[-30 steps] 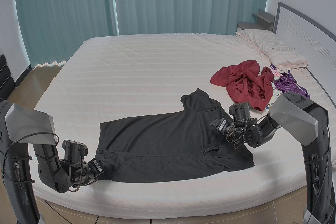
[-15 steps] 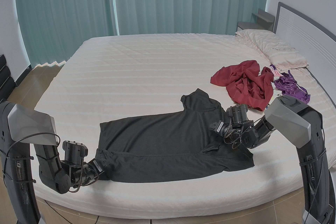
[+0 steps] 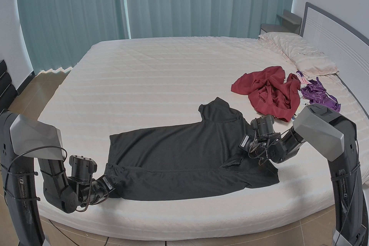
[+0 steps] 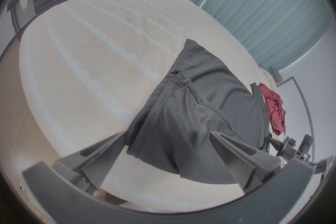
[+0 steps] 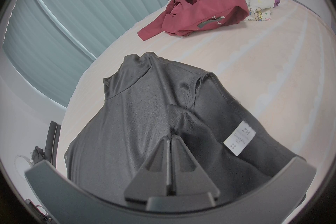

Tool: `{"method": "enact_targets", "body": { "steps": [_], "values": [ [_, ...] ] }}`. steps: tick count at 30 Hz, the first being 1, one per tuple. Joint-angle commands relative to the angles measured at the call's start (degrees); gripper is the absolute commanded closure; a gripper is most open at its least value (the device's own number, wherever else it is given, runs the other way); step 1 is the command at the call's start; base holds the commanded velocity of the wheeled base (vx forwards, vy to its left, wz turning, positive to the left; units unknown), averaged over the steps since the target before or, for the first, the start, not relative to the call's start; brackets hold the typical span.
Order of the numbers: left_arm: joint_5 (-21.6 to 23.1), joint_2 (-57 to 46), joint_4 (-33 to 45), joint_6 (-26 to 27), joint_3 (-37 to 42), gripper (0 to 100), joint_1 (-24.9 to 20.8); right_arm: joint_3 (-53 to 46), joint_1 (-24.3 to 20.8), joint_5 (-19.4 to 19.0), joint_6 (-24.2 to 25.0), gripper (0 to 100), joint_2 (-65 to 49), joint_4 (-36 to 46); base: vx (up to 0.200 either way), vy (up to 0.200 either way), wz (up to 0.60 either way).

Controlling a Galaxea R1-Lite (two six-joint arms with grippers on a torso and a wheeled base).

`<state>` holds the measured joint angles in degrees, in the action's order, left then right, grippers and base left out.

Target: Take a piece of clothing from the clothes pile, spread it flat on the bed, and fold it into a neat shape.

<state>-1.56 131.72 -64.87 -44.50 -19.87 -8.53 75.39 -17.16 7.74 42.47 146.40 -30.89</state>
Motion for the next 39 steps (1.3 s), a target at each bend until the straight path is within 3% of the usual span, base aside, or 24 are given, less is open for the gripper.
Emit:
{"method": "enact_targets", "body": {
  "steps": [1,23,39],
  "values": [
    [0.0,0.1,0.0,0.0,0.0,0,0.0,-3.1,0.0,0.1,0.0,100,-4.2,0.0,0.0,0.0,0.0],
    [0.0,0.2,-0.1,0.0,0.1,0,0.1,-21.2,-2.5,0.1,-0.1,100,-24.0,4.1,0.0,0.0,0.0],
    [0.0,0.2,0.0,0.0,0.2,0,0.1,-35.5,-5.8,2.1,0.5,100,-29.2,3.4,0.0,0.0,0.0]
  ]
}}
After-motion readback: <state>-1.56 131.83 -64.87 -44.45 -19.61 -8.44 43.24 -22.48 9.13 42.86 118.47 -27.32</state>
